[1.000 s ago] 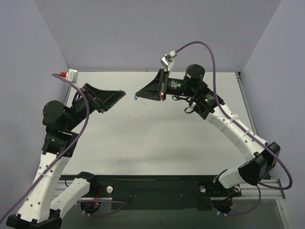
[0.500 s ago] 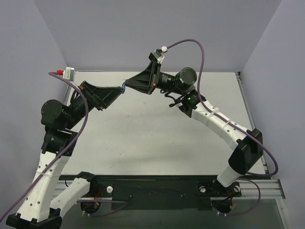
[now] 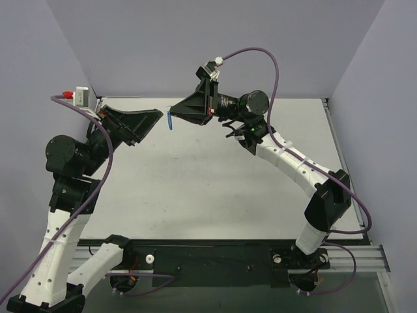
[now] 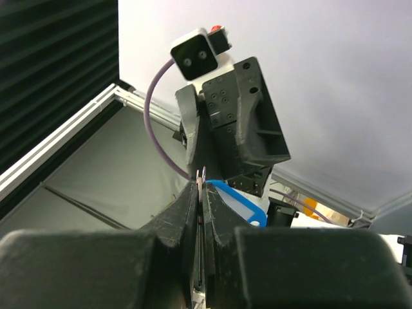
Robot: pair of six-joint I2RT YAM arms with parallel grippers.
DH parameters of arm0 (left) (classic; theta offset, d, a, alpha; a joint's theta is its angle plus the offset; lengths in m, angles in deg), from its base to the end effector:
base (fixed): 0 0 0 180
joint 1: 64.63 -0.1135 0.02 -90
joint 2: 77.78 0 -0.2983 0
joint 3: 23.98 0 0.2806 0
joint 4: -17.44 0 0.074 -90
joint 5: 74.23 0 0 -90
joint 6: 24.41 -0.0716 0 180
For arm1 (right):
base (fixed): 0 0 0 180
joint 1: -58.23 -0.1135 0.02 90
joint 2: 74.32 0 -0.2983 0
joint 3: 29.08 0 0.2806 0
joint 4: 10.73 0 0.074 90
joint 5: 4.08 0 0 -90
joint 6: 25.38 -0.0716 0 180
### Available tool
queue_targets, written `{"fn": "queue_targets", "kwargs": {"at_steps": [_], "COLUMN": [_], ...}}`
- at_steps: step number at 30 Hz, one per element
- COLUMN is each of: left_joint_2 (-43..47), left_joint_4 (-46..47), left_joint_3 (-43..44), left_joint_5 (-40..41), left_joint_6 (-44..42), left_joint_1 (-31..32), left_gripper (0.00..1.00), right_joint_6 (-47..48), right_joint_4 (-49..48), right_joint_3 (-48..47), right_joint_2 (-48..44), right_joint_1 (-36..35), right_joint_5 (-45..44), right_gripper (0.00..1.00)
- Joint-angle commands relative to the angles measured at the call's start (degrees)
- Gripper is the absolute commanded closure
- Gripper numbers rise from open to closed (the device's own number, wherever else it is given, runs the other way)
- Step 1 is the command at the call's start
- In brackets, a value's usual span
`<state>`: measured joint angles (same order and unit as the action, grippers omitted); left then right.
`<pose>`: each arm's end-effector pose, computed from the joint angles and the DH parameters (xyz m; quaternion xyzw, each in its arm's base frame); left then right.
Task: Remove the keys from the keyring
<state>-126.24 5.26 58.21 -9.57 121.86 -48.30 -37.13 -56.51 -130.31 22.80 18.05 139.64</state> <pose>0.1685 -0.0813 0.5435 -0.0170 0.5777 -0.5770 0.5771 0.2774 0.3098 0.5186 -0.2080 0.4800 0.8427 0.1269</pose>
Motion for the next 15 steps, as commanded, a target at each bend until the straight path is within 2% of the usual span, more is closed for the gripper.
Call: {"fn": "queue_targets", "kwargs": {"at_steps": [1, 15], "left_joint_2": [-0.9, -4.5], "left_joint_4": [-0.1, 2.0], "left_joint_3": [3.3, 5.2], "left_joint_5": [0.6, -3.3], "left_joint_6": [-0.7, 0.8], "left_joint_1": [-0.5, -0.4], "left_gripper": [0.51, 0.62], "right_joint_6": [-0.6, 1.6], "right_joint_4": [-6.9, -3.9], "right_joint_3": [-3.2, -5.5], "right_joint_2": [-1.3, -0.6], "right_joint_1": [-0.2, -0.2], "right_joint_5": [4.0, 5.5], "right_gripper": [1.0, 1.0]}}
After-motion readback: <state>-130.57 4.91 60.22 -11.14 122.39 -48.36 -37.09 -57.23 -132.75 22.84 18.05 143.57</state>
